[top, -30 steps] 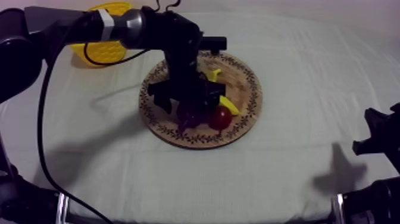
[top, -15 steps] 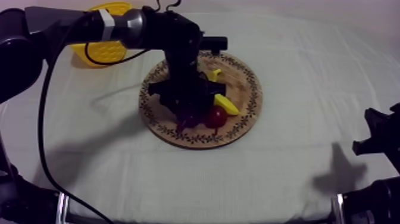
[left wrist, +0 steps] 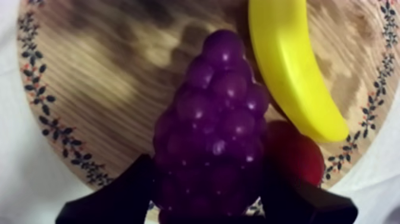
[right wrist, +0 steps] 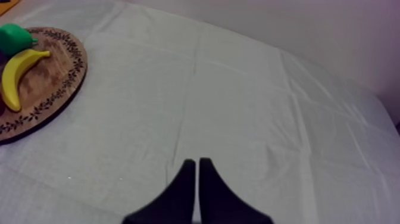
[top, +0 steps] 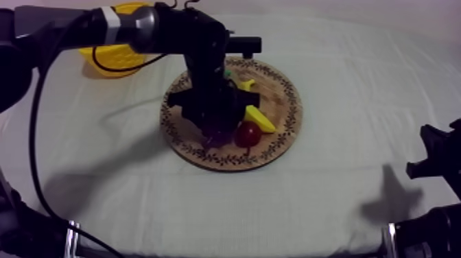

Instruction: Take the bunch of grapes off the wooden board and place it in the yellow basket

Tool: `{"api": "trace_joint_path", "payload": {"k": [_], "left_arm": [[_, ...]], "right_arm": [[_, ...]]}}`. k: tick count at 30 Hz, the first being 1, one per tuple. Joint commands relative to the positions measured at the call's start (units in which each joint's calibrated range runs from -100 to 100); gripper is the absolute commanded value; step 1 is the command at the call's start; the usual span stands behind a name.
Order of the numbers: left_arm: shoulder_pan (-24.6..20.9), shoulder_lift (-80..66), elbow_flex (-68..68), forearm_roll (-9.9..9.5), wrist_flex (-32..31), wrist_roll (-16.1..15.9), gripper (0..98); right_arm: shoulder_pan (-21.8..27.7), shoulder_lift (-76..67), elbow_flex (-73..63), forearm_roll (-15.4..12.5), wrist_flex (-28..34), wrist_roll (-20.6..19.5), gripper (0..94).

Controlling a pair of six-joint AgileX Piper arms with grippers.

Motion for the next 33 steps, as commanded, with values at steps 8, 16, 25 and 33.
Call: {"api": "trace_joint_path", "payload": {"k": [8,16,25,33], "left_arm": [[-1.3,-14.2,5.5,-1.59,1.6,0.4,44.3],[-4.8,-28.5,10.3,-3.45,5.8,0.6,43.9],[-13.6,-40.2,19.5,-4.29,6.3,-2.7,44.1],[-22.4,-46.0,27.4,-4.68,2.1,-8.0,43.7]], "right_arm": [[0.0,0.0,0.0,0.0,0.0,0.0,0.3],[0.0,0.0,0.0,0.0,0.0,0.0,0.3],[0.0,0.0,0.0,0.0,0.0,0.0,0.3],[0.0,0.0,0.0,0.0,0.0,0.0,0.3]]}}
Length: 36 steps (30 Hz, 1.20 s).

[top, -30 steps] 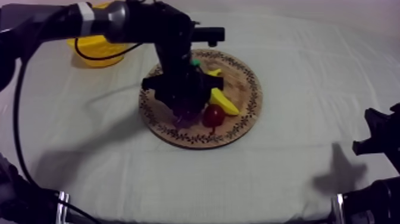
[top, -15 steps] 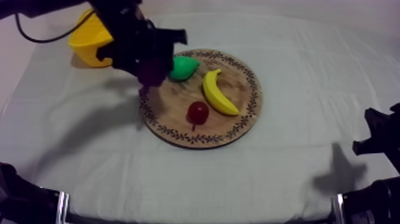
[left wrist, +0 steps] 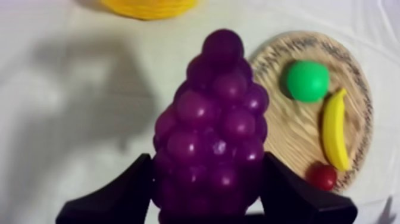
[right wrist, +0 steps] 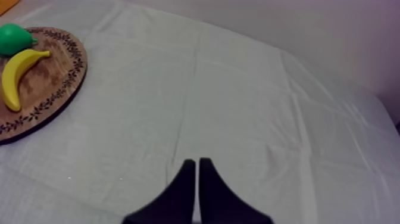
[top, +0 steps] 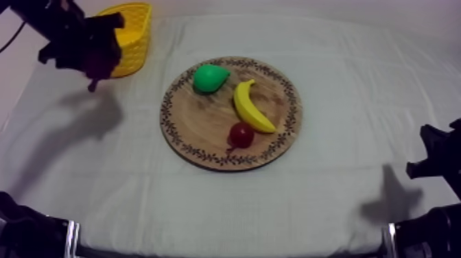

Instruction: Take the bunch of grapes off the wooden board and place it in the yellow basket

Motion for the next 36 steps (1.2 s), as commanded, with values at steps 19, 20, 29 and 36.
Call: {"api": "trace_joint_path", "payload": {"k": [19,20,29,36], "left_arm": [[-10.7,7.0,-14.8,-0.28,-3.0,-9.3,43.5],[-10.7,8.4,-16.7,-0.26,-2.9,-9.4,43.4],[-10.8,23.6,-34.4,-0.26,-1.1,-9.8,43.1],[-11.0,36.8,-46.4,-0.69,1.0,-9.4,43.1]], "right_arm": [[0.0,0.0,0.0,0.0,0.0,0.0,0.3],[0.0,0.0,0.0,0.0,0.0,0.0,0.3],[0.0,0.0,0.0,0.0,0.0,0.0,0.3],[0.0,0.0,0.0,0.0,0.0,0.0,0.3]]}}
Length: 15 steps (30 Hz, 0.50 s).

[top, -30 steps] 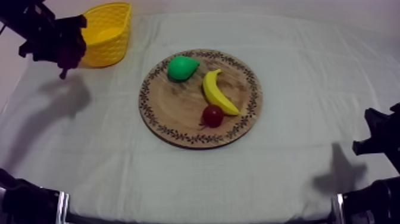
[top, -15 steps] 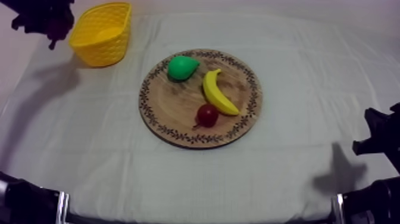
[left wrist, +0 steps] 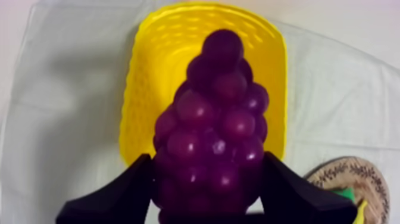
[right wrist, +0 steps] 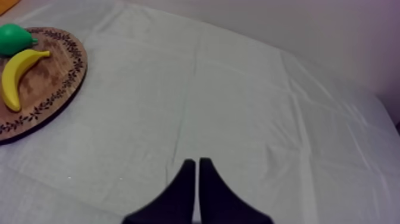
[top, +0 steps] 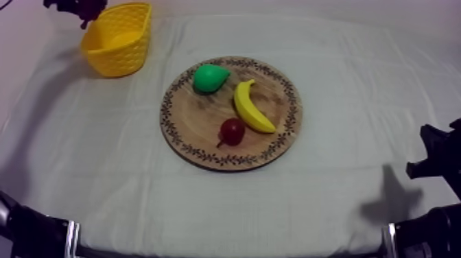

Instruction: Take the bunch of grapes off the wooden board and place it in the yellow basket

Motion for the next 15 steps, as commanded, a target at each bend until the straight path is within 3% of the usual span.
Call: {"api": "trace_joint_path", "payload": {"k": [1,15], "left_arm": [[-0.2,7.0,-6.3,-0.01,0.9,0.1,43.0],[-0.5,23.9,-19.2,0.13,3.0,0.4,42.0]], "right_arm": [[0.0,0.0,0.0,0.0,0.0,0.0,0.3],[0.0,0.0,0.0,0.0,0.0,0.0,0.3]]}}
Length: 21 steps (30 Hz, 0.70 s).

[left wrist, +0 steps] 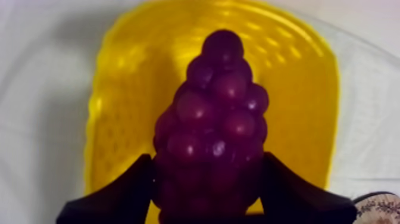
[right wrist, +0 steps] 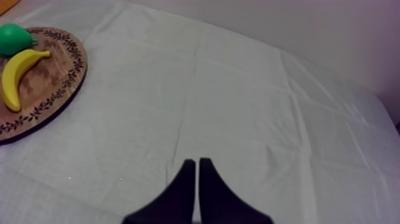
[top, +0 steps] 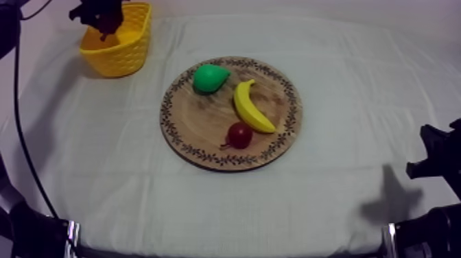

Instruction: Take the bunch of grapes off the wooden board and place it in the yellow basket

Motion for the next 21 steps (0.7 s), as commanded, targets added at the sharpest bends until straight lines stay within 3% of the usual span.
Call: {"api": "trace_joint_path", "payload": {"k": [1,10,17,21], "left_arm": [[0.0,1.0,-0.1,0.11,-0.3,0.0,42.0],[0.3,0.2,1.4,0.36,-2.0,0.1,47.6],[0.4,-1.4,3.6,0.53,-4.9,0.5,67.0],[0.2,-2.3,4.9,0.57,-6.5,0.8,72.2]], "right_arm": [[0.0,0.0,0.0,0.0,0.0,0.0,0.3],[0.0,0.0,0.0,0.0,0.0,0.0,0.3],[0.0,0.0,0.0,0.0,0.0,0.0,0.3],[0.0,0.0,0.0,0.0,0.0,0.0,0.3]]}}
